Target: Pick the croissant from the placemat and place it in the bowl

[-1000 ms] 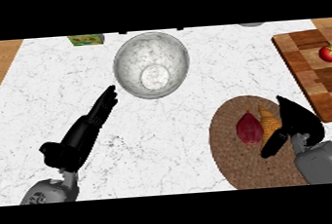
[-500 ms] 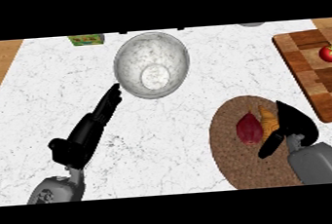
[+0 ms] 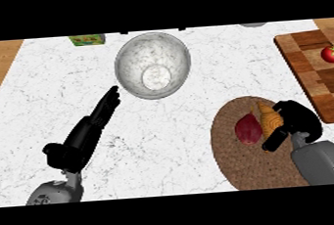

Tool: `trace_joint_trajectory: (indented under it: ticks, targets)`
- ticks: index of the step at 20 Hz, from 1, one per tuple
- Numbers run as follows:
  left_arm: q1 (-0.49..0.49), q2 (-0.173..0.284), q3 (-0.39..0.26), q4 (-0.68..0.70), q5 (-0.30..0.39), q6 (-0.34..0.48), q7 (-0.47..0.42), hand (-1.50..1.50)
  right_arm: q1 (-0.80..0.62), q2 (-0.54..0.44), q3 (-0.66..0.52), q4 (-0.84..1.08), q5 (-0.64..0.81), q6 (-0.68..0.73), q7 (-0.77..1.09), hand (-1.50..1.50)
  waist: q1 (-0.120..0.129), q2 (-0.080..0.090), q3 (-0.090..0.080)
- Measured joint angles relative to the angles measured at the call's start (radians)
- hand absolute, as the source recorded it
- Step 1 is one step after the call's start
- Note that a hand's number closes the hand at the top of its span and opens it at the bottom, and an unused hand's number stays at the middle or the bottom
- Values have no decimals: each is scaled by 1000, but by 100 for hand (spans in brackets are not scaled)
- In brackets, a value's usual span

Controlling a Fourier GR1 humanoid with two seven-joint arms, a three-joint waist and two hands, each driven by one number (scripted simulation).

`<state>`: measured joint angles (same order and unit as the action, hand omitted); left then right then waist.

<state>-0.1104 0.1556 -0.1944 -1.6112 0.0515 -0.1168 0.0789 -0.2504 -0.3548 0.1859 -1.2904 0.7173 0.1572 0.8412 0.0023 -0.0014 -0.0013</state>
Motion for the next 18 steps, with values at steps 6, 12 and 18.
trace_joint_trajectory:
  ticks: [6,12,18]
  targets:
    - [-25,-20,-11,17,-15,-14,0,0,-114,161,139,13,96,-3,18,150,43,5,-1]
    - [-84,-45,-65,33,-26,-45,2,0,-348,309,359,73,77,34,42,150,157,28,0]
    - [-95,-55,-76,55,-28,-55,-4,0,-577,342,503,181,57,-25,153,150,175,26,-1]
